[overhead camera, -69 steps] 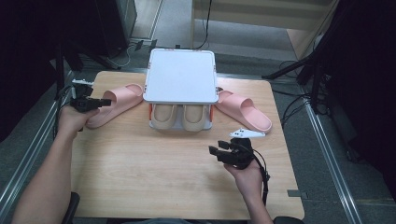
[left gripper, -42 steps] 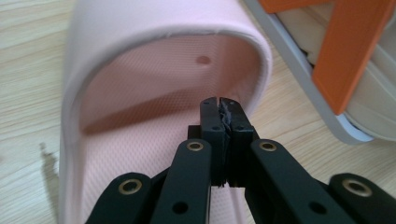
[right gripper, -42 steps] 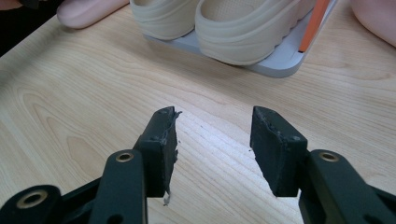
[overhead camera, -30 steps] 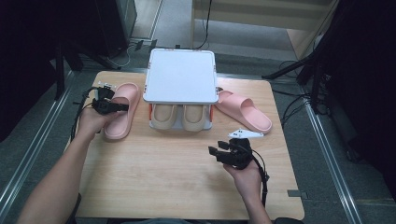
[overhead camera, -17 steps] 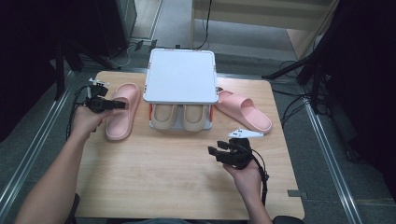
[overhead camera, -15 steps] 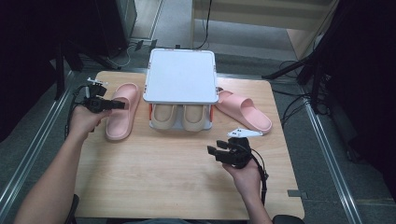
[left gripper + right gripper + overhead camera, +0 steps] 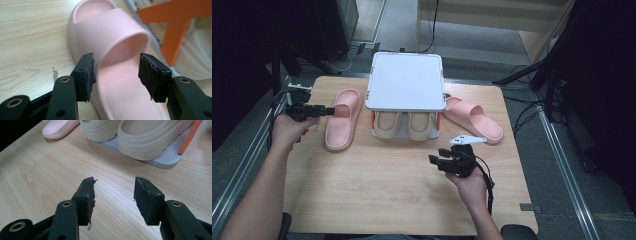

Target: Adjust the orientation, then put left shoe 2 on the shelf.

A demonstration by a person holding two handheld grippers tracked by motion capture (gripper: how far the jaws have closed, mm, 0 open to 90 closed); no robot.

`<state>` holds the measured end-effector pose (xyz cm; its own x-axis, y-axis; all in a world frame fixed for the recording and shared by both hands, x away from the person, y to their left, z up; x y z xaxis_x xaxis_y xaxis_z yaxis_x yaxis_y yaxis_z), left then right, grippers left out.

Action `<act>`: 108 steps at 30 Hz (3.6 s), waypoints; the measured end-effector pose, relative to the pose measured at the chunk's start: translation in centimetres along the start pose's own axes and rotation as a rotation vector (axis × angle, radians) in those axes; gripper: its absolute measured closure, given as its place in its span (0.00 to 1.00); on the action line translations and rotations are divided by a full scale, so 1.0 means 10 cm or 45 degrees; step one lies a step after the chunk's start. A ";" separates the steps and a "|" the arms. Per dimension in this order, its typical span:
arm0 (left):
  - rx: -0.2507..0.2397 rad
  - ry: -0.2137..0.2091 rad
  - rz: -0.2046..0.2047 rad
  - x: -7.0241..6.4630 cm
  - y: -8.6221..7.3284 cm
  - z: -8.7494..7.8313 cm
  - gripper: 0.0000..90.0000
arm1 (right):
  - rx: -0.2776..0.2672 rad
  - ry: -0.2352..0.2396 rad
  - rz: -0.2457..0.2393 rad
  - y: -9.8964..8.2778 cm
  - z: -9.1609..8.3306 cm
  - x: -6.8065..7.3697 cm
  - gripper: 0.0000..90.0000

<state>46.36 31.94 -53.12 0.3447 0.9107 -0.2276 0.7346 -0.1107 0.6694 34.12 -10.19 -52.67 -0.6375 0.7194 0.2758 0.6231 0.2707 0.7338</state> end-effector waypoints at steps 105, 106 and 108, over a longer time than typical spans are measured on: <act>0.037 0.107 0.067 -1.27 1.98 0.21 0.86 | -0.002 0.101 -0.074 0.14 0.04 0.13 0.56; 0.051 0.103 0.066 -1.28 1.97 0.23 0.85 | -0.001 0.103 -0.074 0.14 0.04 0.13 0.56; 0.076 0.097 0.069 -1.31 1.95 0.27 0.82 | -0.001 0.104 -0.075 0.14 0.04 0.12 0.56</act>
<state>57.74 16.82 -38.98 0.3412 0.9300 -0.1363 0.7504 -0.1823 0.6353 34.38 -8.65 -51.57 -0.7076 0.6479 0.2821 0.5833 0.3104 0.7506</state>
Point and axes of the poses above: each handheld gripper's, and its own axes: z roughly forward along the jaws, y roughly out of its top, x roughly to its left, the point moved 8 cm from there along z, roughly forward along the jaws, and after that the axes turned 2 degrees about z, right-handed, at the moved point
